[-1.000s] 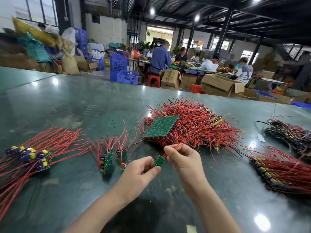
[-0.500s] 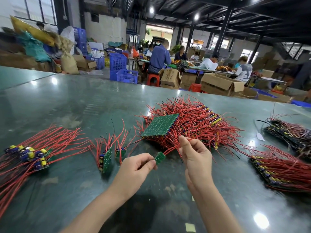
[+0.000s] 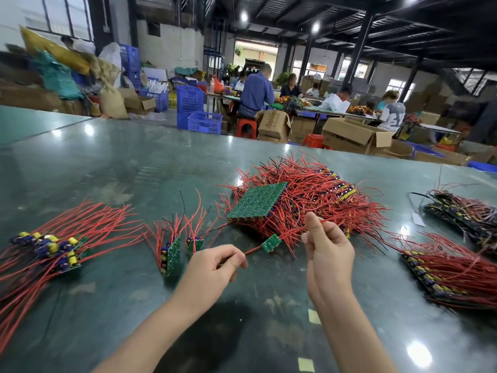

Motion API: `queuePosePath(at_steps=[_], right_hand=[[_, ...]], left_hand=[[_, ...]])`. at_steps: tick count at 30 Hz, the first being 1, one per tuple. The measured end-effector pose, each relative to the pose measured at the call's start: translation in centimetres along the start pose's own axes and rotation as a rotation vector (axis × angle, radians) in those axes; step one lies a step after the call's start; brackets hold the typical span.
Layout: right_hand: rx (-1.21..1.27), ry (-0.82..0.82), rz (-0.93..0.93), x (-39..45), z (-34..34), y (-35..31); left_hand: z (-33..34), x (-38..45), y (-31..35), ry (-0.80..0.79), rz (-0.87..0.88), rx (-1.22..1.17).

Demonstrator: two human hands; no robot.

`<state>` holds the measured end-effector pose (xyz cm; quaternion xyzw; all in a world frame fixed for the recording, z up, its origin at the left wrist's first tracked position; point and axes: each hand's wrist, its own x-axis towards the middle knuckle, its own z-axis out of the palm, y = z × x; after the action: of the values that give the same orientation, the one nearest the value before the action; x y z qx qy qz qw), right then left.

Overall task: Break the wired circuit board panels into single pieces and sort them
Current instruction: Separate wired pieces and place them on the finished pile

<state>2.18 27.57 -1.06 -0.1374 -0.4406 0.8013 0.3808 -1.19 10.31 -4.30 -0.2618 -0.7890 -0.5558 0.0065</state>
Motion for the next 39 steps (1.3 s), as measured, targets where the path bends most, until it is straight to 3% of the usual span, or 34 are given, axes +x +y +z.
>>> queuePosePath(at_steps=[3,7,10,14,20,26,30,32,39], right_hand=[[0.08,-0.052,0.037,-0.2,0.2,-0.5],[0.088,-0.176,0.082,-0.6,0.6,-0.8],[0.08,-0.241,0.085,-0.9,0.7,-0.6],[0.083,-0.301,0.124,-0.9,0.8,-0.4],[-0.084,-0.406,0.237,-2.1,1.3,1.2],[-0.233,-0.372,0.261,-2.2,1.1,1.4],[-0.258,-0.377,0.259,-2.1,1.1,1.3],[-0.295,-0.388,0.254,-2.1,1.0,1.5],[-0.379,-0.469,0.26,-2.3,0.9,1.9]], left_hand=[[-0.3,-0.1,0.2,-0.126,-0.029,-0.066],[-0.2,-0.5,0.6,-0.395,-0.177,-0.428],[0.5,-0.9,0.9,-0.444,-0.19,-0.599],[0.5,-0.5,1.2,-0.241,-0.256,-0.717],[-4.1,1.8,1.3,0.262,-0.188,-0.986],[-9.9,2.4,-1.4,0.733,0.04,-0.381],[-12.2,2.3,-3.7,0.853,0.087,0.318],[-13.1,2.2,-5.0,0.87,0.013,0.527],[-14.6,1.5,-7.0,0.707,-0.504,0.822]])
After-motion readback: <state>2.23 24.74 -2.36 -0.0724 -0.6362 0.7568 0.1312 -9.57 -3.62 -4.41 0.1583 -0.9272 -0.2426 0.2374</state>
